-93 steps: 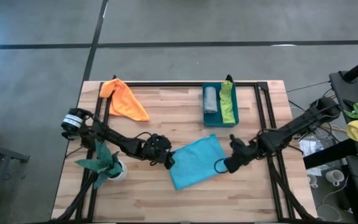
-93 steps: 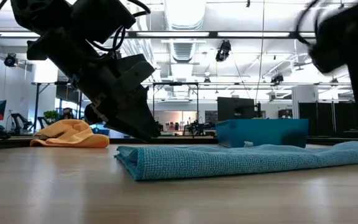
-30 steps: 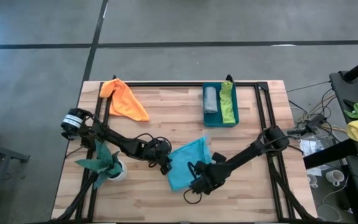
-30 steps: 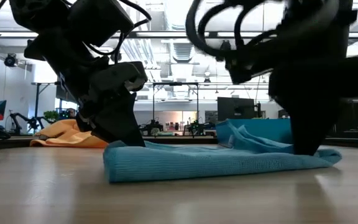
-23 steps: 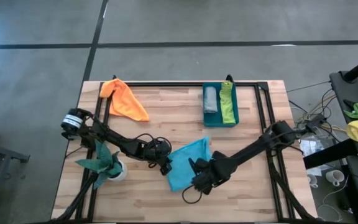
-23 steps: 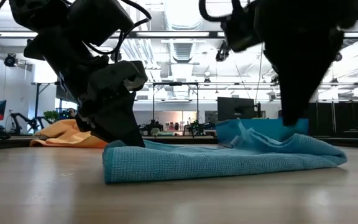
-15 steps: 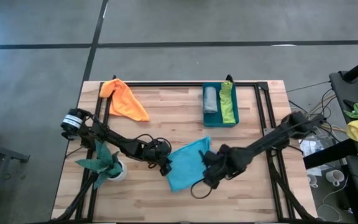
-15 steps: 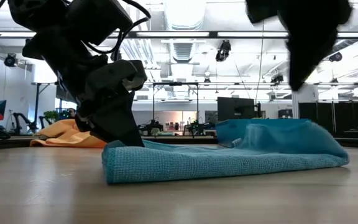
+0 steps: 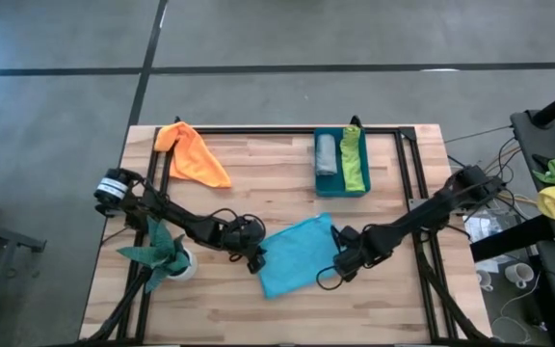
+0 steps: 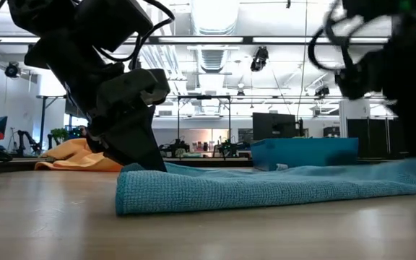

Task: Roll microfiber towels into tight, uniform cylinder then place into a basket
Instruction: Roll the blue towel

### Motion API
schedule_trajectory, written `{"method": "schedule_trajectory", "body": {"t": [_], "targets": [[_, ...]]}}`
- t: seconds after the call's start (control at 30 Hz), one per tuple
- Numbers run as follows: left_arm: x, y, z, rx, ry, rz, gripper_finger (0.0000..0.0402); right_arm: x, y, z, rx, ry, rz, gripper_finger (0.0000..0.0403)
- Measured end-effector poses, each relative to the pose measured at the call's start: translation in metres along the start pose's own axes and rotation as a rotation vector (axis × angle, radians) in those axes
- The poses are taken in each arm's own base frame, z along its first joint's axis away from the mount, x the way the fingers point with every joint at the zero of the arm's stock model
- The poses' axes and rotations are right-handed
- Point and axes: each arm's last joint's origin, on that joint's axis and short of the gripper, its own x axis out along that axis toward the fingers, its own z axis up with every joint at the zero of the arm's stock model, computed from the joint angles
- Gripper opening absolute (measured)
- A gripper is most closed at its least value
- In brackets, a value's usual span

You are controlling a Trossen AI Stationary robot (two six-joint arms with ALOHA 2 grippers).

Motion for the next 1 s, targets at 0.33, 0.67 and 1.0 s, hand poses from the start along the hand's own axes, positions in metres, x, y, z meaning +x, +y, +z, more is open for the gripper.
{"method": "schedule_trajectory", "body": {"t": [0.33,0.67,1.0], "targets": [[-0.002,-0.006,-0.006,0.046,-0.003,-0.005,0.0153,-0.008,0.002,-0.034,0.739,-0.121,0.356,0.0278],[-0.002,-0.006,-0.007,0.047,0.001,-0.006,0.0153,0.025,0.017,-0.018,0.796,-0.056,0.228,0.0254],[-0.003,-0.008,-0.010,0.054,0.013,-0.016,0.0153,0.025,0.007,-0.011,0.821,-0.085,0.117,0.0184]]}}
